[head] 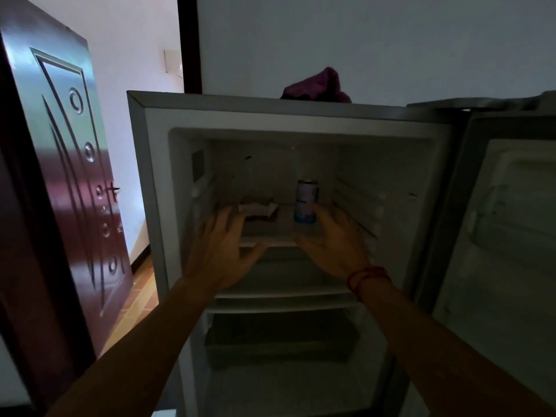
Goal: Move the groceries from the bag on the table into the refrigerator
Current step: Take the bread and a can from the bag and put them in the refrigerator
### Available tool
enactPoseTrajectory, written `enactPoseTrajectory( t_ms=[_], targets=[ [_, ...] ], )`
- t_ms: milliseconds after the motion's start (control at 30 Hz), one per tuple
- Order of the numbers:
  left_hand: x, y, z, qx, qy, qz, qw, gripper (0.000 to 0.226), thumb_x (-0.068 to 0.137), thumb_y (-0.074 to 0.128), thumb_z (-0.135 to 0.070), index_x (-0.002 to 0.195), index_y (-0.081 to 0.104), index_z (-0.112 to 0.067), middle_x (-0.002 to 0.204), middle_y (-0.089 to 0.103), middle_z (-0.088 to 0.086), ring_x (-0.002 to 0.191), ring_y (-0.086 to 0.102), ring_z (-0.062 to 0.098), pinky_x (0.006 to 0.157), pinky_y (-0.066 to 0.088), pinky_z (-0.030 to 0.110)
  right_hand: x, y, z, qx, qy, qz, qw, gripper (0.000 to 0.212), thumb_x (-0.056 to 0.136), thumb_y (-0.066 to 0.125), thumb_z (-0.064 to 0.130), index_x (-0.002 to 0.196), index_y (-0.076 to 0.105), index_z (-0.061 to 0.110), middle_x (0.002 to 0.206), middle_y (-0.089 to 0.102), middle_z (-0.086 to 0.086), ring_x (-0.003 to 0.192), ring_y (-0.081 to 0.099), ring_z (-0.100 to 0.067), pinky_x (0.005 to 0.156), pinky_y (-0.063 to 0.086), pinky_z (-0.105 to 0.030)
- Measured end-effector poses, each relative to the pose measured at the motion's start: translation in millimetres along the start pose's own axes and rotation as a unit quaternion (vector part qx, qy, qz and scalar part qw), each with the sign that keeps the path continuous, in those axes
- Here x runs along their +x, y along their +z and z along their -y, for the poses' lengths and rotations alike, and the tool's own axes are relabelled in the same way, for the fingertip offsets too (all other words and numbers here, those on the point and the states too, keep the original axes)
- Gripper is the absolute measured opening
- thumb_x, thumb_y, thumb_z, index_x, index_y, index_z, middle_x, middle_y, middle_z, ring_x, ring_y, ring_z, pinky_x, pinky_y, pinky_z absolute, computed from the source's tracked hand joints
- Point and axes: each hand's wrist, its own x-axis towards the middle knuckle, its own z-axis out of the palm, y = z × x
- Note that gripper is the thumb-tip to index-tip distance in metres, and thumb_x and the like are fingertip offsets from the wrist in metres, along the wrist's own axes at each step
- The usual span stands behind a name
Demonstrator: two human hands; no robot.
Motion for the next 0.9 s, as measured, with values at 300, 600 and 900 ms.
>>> enactPoseTrajectory(
  t_ms=[300, 600, 900],
  targets=[
    [-34, -4, -11, -0.008, -0.030, 0.032, 0.999, 0.089, 0.077, 0.029, -0.079, 0.145, 0.035, -0.021, 0.152, 0.033, 0.013, 0.137, 0.033, 0.033, 0.107, 0.036, 0.057, -31, -4, -2, -0.007, 0.001, 0.007, 1.000, 0.080, 0.081, 0.050, 0.070, 0.151, 0.033, 0.033, 0.153, 0.038, -0.012, 0.138, 0.036, -0.032, 0.113, 0.033, -0.043],
    [-83, -46, -15, -0.029, -0.011, 0.007, 1.000, 0.083, 0.077, 0.036, -0.075, 0.137, 0.043, -0.019, 0.147, 0.040, 0.011, 0.133, 0.039, 0.030, 0.106, 0.039, 0.051, -81, -23, 41, -0.060, 0.025, 0.015, 0.998, 0.075, 0.084, 0.050, 0.070, 0.150, 0.030, 0.038, 0.152, 0.036, -0.014, 0.139, 0.034, -0.034, 0.111, 0.035, -0.048],
    [-152, -102, -5, -0.052, 0.043, -0.012, 0.998, 0.080, 0.081, 0.043, -0.072, 0.140, 0.042, -0.018, 0.148, 0.042, 0.010, 0.135, 0.040, 0.029, 0.107, 0.035, 0.042, -166, -52, 111, -0.131, 0.075, 0.020, 0.988, 0.077, 0.082, 0.041, 0.077, 0.148, 0.024, 0.043, 0.155, 0.030, -0.008, 0.141, 0.030, -0.034, 0.115, 0.028, -0.054]
  ],
)
